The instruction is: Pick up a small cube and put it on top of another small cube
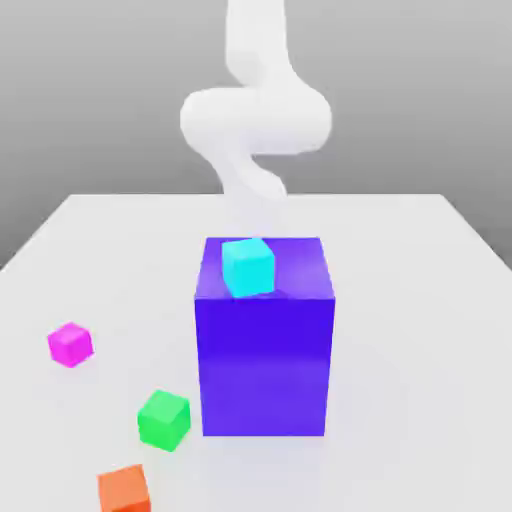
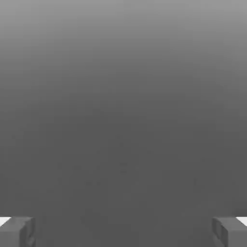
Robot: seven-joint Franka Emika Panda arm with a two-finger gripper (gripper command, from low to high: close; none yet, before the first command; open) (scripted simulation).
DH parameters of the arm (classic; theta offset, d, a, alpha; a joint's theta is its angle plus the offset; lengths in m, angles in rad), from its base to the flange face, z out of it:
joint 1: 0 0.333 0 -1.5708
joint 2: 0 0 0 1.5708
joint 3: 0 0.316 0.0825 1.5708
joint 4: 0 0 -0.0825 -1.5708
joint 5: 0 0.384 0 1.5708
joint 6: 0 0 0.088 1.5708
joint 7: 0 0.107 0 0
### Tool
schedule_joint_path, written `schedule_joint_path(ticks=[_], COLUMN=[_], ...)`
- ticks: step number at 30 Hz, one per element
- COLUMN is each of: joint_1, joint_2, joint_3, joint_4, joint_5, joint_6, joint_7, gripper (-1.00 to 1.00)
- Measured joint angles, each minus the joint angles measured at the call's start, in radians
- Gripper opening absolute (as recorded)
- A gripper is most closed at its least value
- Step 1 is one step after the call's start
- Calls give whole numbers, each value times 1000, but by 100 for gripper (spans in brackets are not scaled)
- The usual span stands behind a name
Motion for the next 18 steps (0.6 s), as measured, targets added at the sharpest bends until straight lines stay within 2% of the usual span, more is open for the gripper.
schedule_joint_path(ticks=[12, 18], joint_1=[-204, -314], joint_2=[440, 668], joint_3=[-326, -479], joint_4=[-282, -419], joint_5=[-49, 25], joint_6=[303, 451], joint_7=[-199, -366], gripper=[0, 0])
